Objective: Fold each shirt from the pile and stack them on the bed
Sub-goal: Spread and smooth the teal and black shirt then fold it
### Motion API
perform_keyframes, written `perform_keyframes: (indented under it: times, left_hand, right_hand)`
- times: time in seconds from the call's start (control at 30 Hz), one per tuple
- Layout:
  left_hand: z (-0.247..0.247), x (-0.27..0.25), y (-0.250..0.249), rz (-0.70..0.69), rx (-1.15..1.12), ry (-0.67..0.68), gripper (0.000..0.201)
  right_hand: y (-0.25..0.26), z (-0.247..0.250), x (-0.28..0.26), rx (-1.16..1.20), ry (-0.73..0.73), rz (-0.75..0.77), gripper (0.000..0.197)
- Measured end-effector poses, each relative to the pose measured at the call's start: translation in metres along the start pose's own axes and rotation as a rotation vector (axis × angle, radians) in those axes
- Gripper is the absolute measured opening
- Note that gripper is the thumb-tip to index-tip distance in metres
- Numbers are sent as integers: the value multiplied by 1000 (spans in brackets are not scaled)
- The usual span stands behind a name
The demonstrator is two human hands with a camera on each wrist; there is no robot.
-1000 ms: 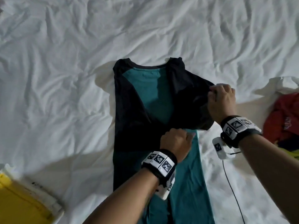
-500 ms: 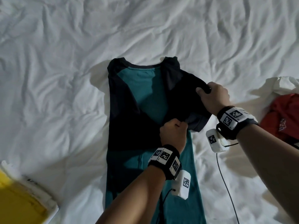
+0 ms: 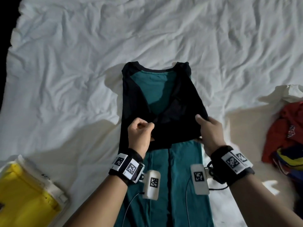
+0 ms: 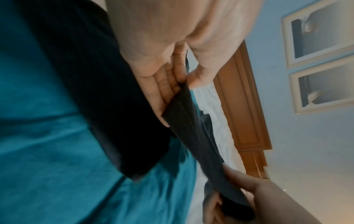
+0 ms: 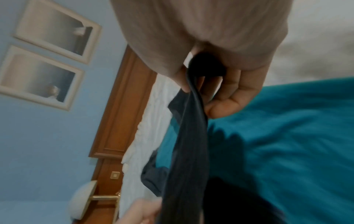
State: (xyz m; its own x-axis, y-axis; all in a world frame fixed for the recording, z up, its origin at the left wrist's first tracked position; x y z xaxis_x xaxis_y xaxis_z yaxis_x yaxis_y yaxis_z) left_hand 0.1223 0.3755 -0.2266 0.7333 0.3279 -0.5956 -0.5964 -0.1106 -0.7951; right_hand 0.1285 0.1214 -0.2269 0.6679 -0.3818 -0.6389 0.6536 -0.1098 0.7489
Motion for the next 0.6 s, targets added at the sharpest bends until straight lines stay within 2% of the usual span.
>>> perform_keyframes:
  times: [0.17, 0.33, 0.5, 0.6]
  left_hand:
    - [21, 12, 24, -53, 169, -33, 17]
    - [22, 12, 29, -239, 409, -19, 13]
    - [18, 14, 20, -376, 457, -72, 16]
    - [20, 19, 24, -401, 487, -88, 17]
  right_hand:
    - [-41, -5, 1, -139, 48, -62, 20]
    - [-43, -3, 6, -274, 51, -16, 18]
    - [-46, -1, 13, -418, 129, 32, 13]
    - [-47, 2, 12, -474, 137, 75, 13]
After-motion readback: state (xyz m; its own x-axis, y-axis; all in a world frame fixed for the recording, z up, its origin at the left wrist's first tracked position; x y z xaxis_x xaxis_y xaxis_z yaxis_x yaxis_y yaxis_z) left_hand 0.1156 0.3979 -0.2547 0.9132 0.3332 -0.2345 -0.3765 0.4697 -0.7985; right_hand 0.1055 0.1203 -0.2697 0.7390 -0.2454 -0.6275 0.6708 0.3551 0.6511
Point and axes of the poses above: each hand's wrist, its own x-axis towards the middle knuckle, its own z-axis out of the back of the hand, y = z × x, the point moved 7 cm from there along x, towards the middle knuckle, and after that the axes turned 2 degrees about z, right-handed, at the moved point
